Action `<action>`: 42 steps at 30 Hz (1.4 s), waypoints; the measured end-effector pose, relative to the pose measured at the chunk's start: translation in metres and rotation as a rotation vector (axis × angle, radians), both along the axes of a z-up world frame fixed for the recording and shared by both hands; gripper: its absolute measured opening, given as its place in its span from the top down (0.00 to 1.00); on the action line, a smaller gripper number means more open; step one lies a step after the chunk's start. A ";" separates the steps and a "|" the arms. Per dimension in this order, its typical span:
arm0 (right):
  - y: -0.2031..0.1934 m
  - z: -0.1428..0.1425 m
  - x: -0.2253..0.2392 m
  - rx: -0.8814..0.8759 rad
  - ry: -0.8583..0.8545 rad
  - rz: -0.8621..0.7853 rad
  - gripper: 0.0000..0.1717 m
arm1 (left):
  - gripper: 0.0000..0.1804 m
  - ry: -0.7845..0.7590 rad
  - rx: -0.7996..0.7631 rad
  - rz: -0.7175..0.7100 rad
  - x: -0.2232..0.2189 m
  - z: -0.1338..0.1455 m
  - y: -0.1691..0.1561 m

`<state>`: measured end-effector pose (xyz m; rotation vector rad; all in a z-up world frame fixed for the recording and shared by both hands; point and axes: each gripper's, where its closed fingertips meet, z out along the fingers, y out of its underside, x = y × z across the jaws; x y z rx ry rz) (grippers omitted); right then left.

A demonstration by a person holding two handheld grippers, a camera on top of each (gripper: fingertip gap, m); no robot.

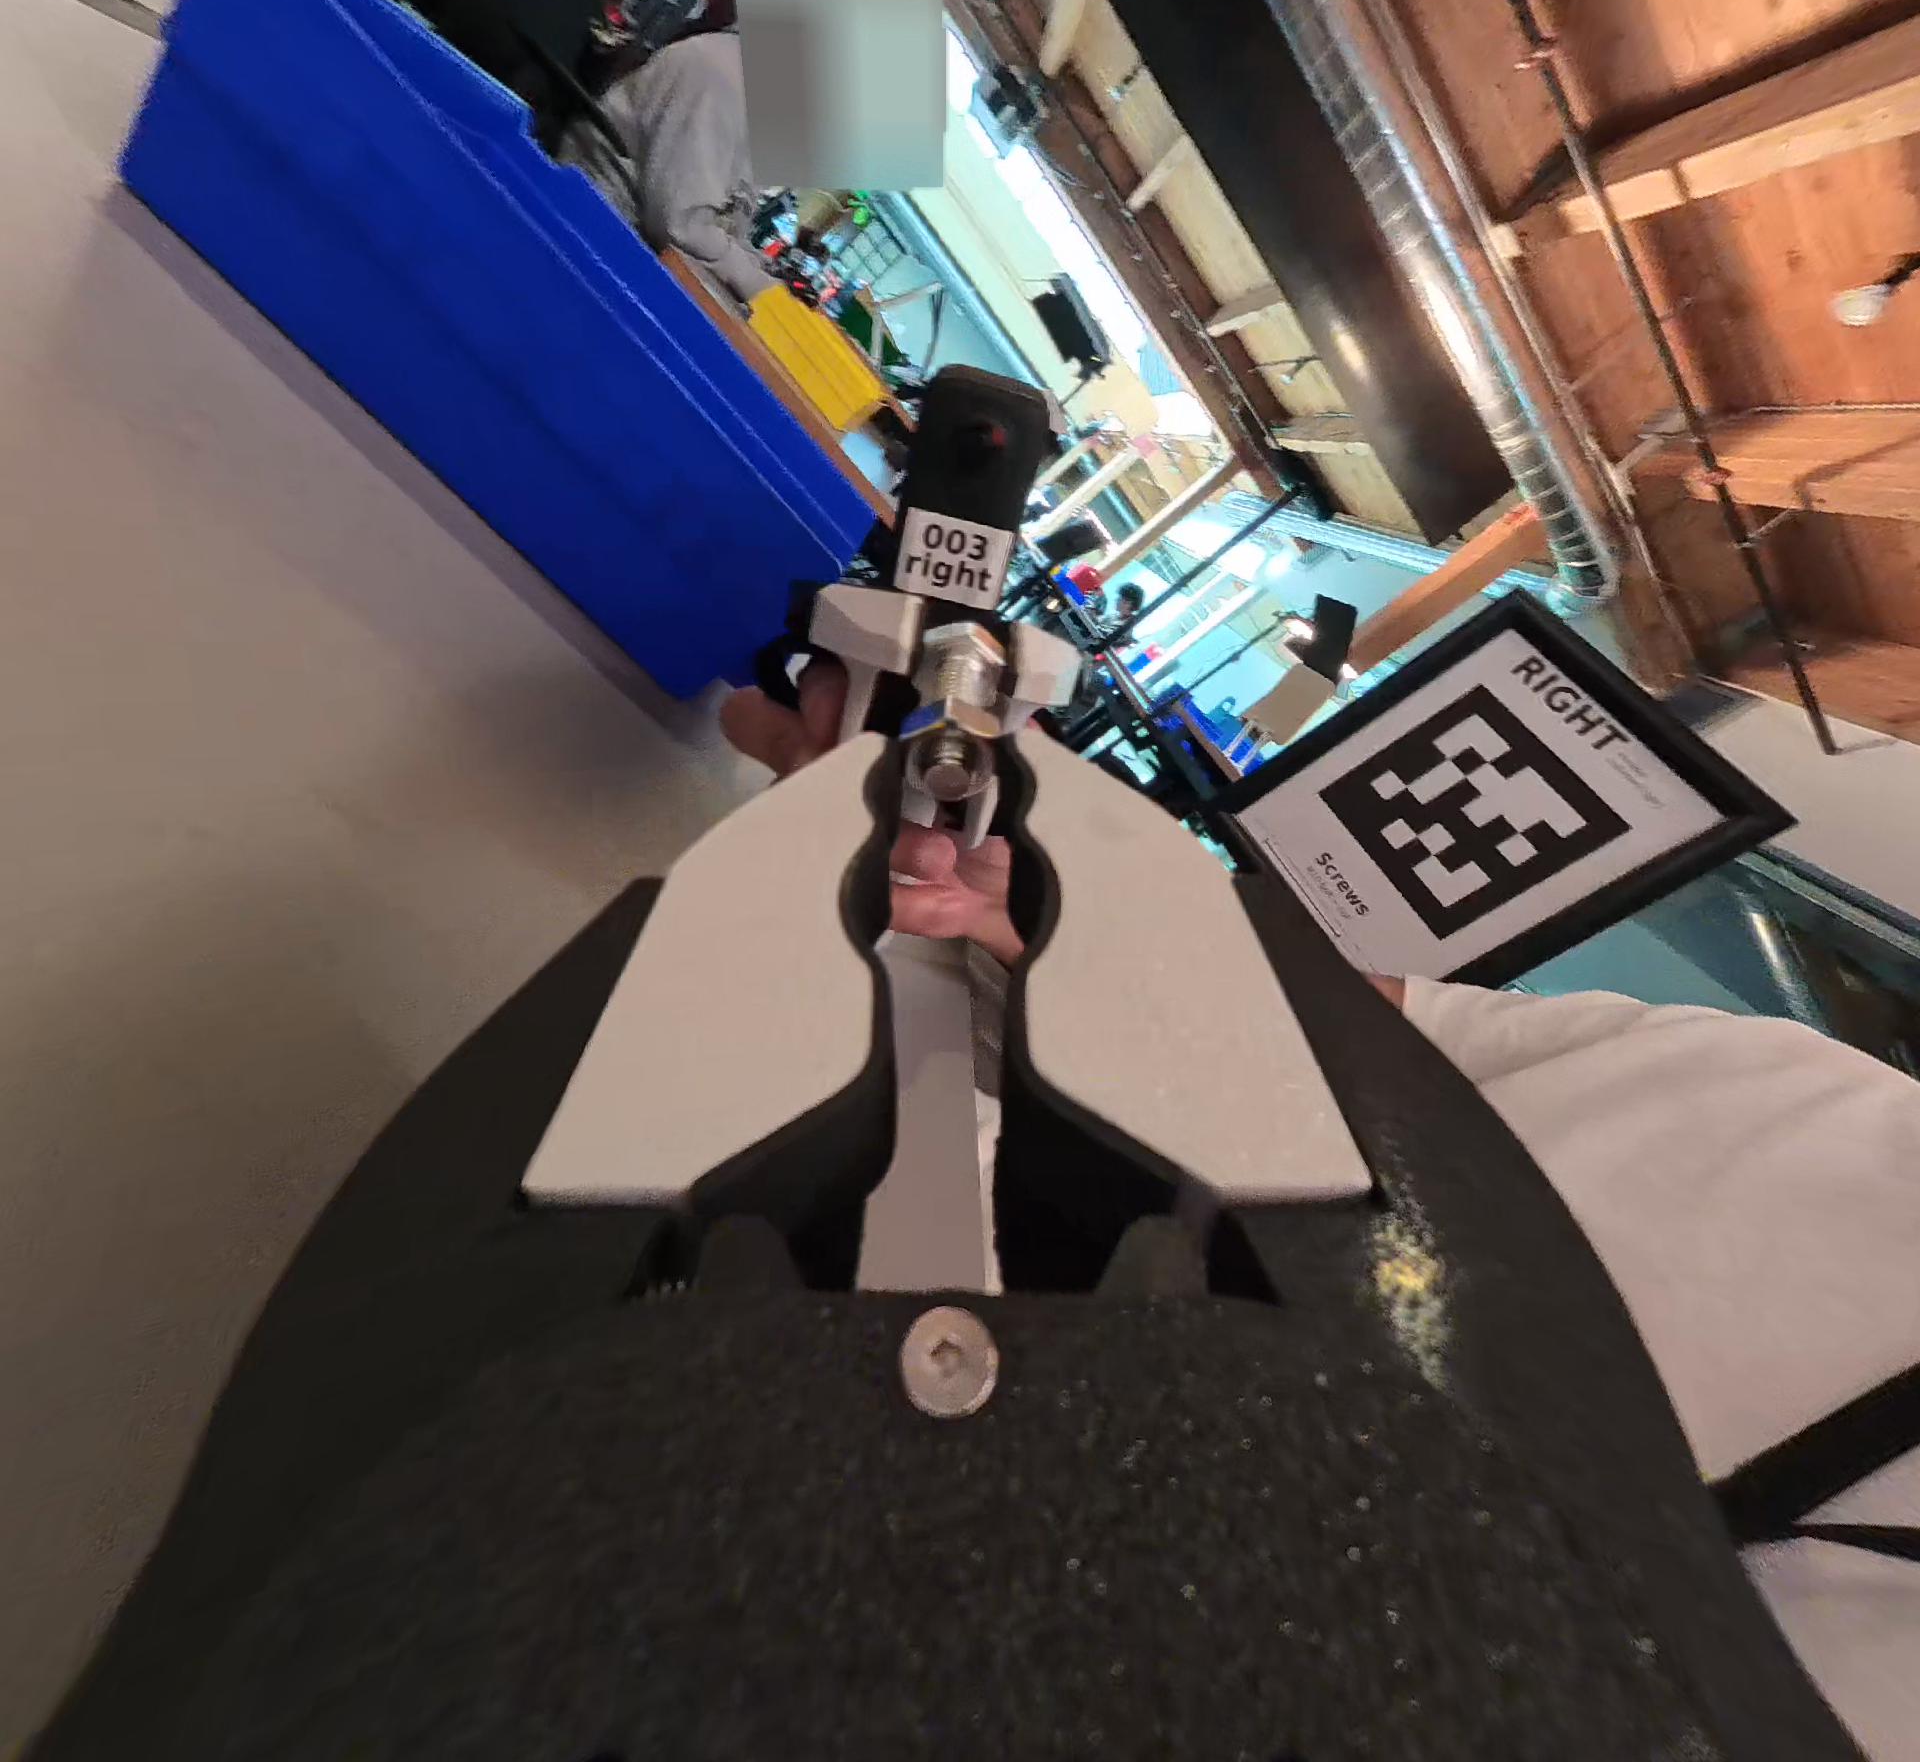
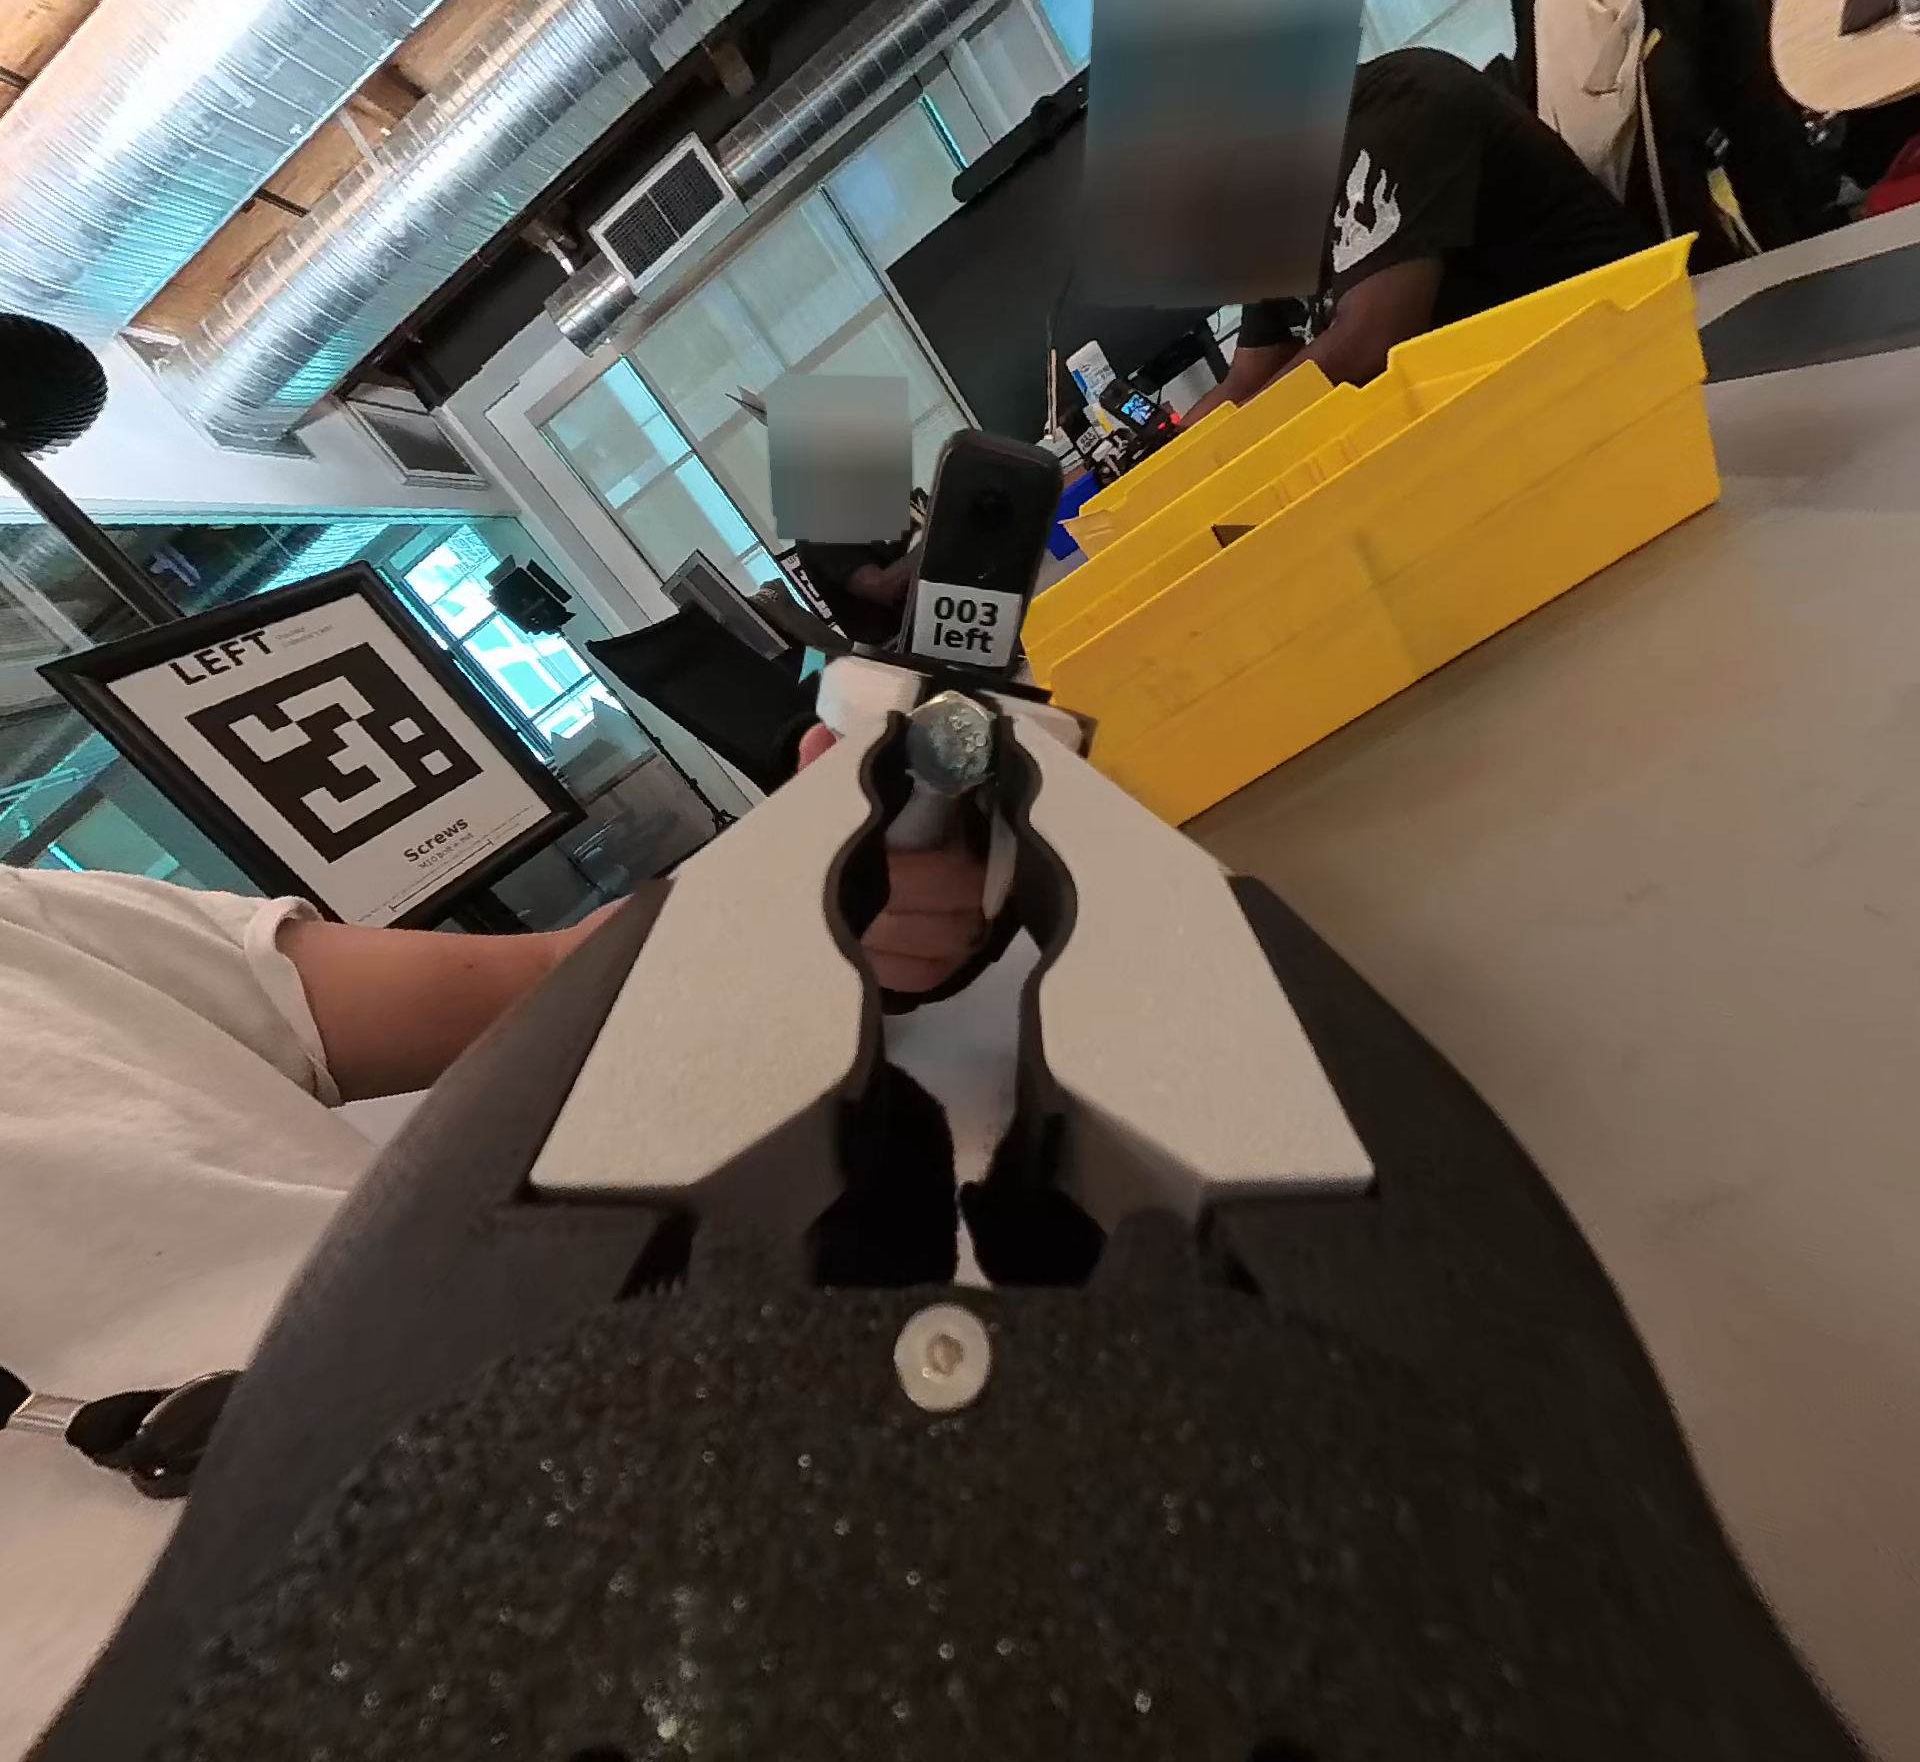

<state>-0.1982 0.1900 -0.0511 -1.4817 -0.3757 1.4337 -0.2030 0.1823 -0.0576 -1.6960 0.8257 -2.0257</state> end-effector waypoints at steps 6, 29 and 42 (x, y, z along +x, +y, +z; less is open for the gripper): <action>0.002 -0.004 0.000 -0.073 0.047 0.032 0.90 | 0.91 0.086 0.452 0.128 0.000 -0.002 0.003; 0.003 -0.004 0.008 -0.104 0.090 0.023 0.90 | 0.71 0.361 0.683 0.361 -0.003 -0.022 0.015; 0.003 -0.004 0.008 -0.109 0.092 0.019 0.90 | 0.74 0.039 -0.105 0.140 0.002 -0.009 0.006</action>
